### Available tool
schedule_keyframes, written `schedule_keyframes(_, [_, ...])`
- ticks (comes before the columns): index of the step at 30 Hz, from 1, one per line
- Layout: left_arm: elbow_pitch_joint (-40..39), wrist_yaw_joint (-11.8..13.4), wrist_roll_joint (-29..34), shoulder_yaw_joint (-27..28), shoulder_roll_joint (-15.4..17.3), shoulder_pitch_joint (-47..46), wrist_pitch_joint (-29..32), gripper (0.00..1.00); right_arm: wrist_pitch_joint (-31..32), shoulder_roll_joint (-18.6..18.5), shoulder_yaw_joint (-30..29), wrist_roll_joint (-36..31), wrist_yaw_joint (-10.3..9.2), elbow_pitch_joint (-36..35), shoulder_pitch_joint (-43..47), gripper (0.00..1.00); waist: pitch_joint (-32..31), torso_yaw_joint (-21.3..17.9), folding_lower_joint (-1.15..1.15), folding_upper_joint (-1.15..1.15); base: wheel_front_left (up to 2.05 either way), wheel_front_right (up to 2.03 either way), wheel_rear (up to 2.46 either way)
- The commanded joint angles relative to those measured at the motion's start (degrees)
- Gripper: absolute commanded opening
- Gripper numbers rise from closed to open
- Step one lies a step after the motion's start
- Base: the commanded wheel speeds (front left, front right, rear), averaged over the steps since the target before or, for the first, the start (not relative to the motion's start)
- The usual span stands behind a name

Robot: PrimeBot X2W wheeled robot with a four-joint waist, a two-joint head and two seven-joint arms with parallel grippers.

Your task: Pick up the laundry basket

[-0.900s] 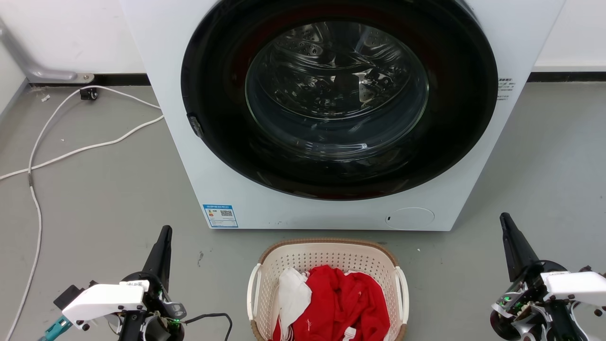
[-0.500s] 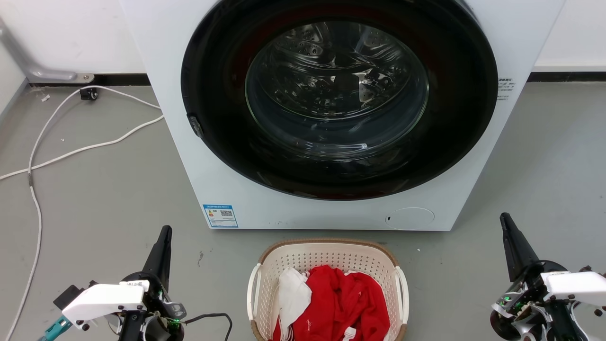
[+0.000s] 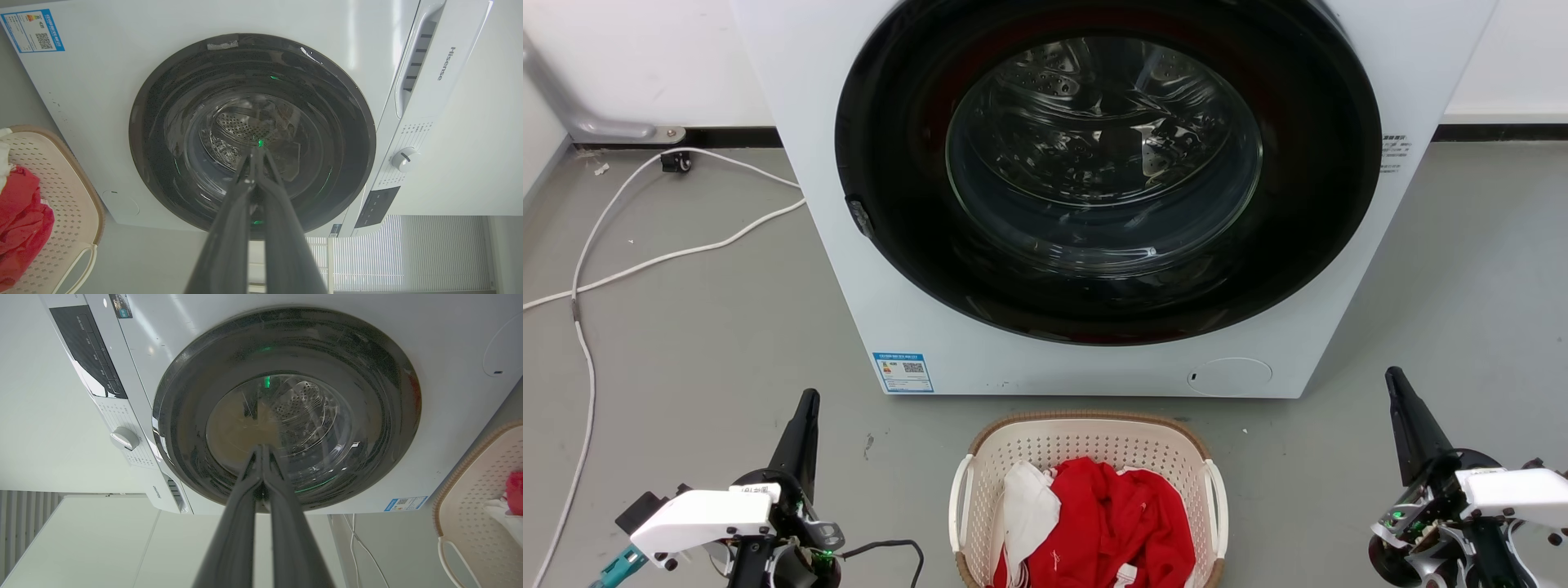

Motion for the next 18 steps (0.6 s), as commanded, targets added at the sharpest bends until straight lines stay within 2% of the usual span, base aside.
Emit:
schedule_keyframes(1, [0.1, -0.2, 0.2, 0.2, 0.0, -0.6, 0.3, 0.0, 0.2, 0.2, -0.1, -0.2, 0.0, 0.0, -0.6, 0.0, 0.0, 0.0, 0.0, 0.0, 0.0, 0.0, 0.0])
schedule_keyframes(18, [0.1, -0.2, 0.4, 0.3, -0.1, -0.6, 0.4, 0.0, 0.3, 0.3, -0.2, -0.3, 0.0, 0.0, -0.6, 0.0, 0.0, 0.0, 0.0, 0.0, 0.0, 0.0, 0.0])
